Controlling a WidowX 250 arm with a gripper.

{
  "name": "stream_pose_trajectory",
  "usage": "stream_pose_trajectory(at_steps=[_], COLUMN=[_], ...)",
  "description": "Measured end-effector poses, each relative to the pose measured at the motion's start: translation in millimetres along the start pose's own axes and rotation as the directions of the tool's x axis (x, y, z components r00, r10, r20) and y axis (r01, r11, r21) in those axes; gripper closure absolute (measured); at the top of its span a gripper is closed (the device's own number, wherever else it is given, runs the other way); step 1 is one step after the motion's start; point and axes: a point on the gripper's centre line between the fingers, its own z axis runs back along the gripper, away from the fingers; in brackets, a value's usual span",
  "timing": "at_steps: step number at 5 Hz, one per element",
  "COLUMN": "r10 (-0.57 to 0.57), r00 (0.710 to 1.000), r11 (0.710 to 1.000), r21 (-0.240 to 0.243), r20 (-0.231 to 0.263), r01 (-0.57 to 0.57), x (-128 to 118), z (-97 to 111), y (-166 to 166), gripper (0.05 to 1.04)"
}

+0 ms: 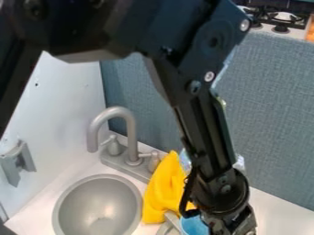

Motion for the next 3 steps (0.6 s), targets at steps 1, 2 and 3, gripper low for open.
stream_pose_trajectory(at_steps=[1,2,3], r10=[0.029,0.087,0.217], r00=[0.999,0.996,0.976], r11=[1.0,0.996,0.976], r21=[-0.005,-0.023,-0.002], r20=[-0.016,-0.011,0.0], r01=[-0.029,-0.087,-0.217], x=[-8,-20,-31], z=[1,27,45], y=[6,13,37], gripper=[0.547,0.547,0.547])
